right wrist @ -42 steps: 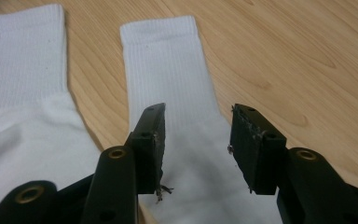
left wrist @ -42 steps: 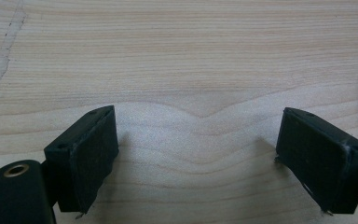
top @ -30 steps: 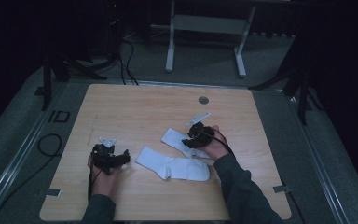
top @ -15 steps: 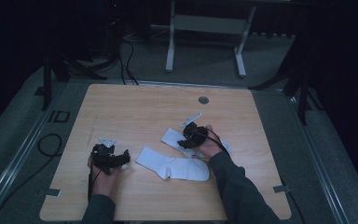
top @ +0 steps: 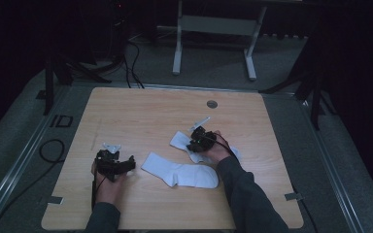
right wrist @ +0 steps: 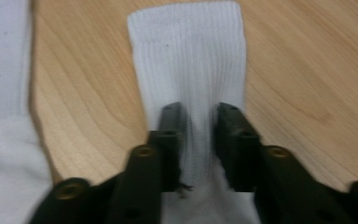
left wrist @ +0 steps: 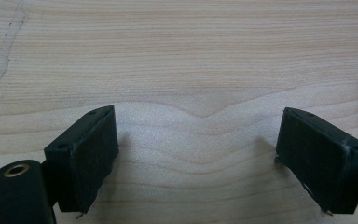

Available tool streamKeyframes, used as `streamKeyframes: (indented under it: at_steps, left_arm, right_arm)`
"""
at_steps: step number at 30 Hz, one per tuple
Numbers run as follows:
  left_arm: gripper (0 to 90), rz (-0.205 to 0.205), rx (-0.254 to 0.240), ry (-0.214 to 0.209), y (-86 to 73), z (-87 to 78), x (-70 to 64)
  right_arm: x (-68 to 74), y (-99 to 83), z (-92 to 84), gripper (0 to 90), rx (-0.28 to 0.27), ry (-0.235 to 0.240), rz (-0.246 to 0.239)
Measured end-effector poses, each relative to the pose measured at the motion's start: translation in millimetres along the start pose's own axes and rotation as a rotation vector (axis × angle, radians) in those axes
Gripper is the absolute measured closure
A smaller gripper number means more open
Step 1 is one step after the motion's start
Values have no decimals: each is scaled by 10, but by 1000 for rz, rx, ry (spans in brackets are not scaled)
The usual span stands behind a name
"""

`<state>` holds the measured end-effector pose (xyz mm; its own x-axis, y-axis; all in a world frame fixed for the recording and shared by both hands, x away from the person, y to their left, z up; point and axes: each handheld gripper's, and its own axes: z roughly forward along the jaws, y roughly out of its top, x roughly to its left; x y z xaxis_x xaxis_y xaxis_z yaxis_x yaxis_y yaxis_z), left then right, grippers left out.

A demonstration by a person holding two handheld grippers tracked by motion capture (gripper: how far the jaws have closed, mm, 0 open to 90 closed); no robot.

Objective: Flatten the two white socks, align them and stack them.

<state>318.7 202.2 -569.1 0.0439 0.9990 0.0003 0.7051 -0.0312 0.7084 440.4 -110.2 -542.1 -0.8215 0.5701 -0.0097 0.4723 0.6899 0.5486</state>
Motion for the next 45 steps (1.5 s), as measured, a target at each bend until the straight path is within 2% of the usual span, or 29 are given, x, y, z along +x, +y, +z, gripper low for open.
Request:
streamKeyframes:
  at_steps: [2,9,16,26,33,40,45]
  left_arm:
    - [127,0,1,0,0,-1,0]
    - [127,0,1,0,0,0,1]
    - [127,0,1,0,0,-1,0]
    - [127,0,1,0,1,0,0]
    - [127,-3,-1,0,1,1,-2]
    - [127,-1,-1,0,1,1,0]
    - [127,-1,0,0,1,0,0]
  right_arm:
    - [-6,3,0,823,2,-14,4]
    - [-8,-5,-44,835,-3,-22,20]
    - [-11,0,-302,835,-51,-28,11]
    - [46,20,-618,833,-94,6,-3]
    - [117,78,-856,833,-124,-2,-34]
    - [175,99,-1017,833,-154,3,-49]
    - [263,172,-1177,833,-189,-7,-90]
